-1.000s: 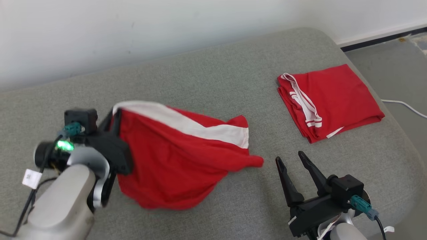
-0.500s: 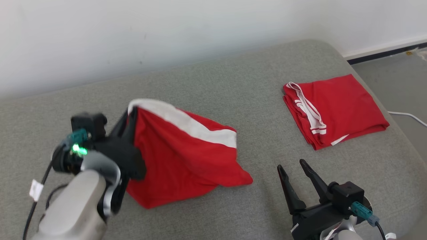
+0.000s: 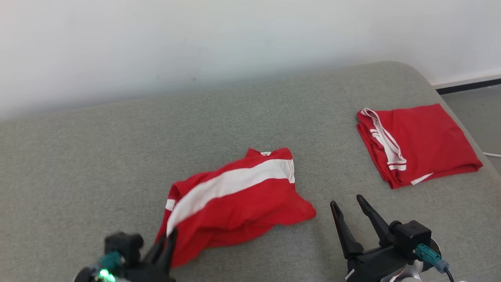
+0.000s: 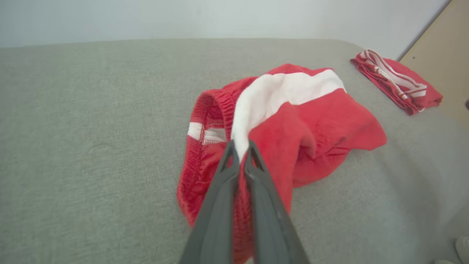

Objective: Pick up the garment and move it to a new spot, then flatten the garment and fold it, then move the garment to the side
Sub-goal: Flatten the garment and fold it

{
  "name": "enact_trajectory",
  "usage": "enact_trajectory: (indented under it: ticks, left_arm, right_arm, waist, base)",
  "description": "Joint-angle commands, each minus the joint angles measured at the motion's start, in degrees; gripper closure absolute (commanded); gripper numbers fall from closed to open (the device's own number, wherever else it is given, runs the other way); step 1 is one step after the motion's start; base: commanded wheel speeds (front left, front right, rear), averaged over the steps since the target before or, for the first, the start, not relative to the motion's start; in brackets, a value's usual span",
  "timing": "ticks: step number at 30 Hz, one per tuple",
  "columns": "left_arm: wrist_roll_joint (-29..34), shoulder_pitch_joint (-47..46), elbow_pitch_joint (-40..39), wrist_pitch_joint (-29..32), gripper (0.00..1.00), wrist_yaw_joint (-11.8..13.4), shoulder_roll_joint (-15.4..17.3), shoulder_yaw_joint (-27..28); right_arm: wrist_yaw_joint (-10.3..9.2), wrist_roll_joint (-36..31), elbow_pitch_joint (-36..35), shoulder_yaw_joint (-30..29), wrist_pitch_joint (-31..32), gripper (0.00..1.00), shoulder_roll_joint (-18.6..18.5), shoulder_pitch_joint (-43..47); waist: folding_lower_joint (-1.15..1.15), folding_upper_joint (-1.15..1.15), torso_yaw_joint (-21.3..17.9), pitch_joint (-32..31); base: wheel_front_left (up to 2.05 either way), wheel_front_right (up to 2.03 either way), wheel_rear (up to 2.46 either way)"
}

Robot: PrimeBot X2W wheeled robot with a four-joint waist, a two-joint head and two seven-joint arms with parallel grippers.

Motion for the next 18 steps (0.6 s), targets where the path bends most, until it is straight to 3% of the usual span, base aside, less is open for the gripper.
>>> enact_trajectory:
  ticks: [1,8,9,10,11,18]
  left_arm:
    - [1.3,1.1,-0.4,0.5,1.0,0.6,0.8,-0.7]
    - [4.3,2.3,3.6,3.4,1.0,1.5,2.4,-4.7]
    - [4.0,2.1,4.1,3.6,0.95,1.2,2.0,-4.8]
    - [3.3,1.9,4.5,3.6,0.53,1.0,1.3,-4.6]
    - [2.7,1.8,4.6,3.7,0.0,0.8,0.9,-4.5]
    - [-2.3,0.5,2.4,4.0,0.0,-0.6,-0.5,-0.9]
  right_arm:
    - [-0.15,-0.3,-0.1,0.0,0.1,0.0,0.0,0.3]
    - [-0.15,-0.1,-0.2,0.3,0.2,0.0,0.1,-0.7]
    - [-0.15,0.0,-0.2,0.5,0.2,0.0,0.1,-0.8]
    - [-0.15,0.1,-0.2,0.5,0.2,0.0,0.0,-0.9]
    - [-0.15,0.2,-0.2,0.5,0.2,0.0,-0.2,-1.0]
    - [-0.15,0.1,-0.1,0.1,0.1,0.0,-0.2,-0.5]
  waist:
    - [0.01,0.0,0.8,0.0]
    - [0.01,0.0,1.3,0.5]
    - [0.01,0.0,1.2,0.6]
    - [0.01,0.0,1.0,0.6]
    - [0.01,0.0,0.9,0.6]
    - [0.01,0.0,0.1,0.7]
  base:
    - [0.0,0.0,0.0]
    - [0.0,0.0,0.0]
    - [0.0,0.0,0.0]
    - [0.0,0.0,0.0]
    - [0.0,0.0,0.0]
    - [0.0,0.0,0.0]
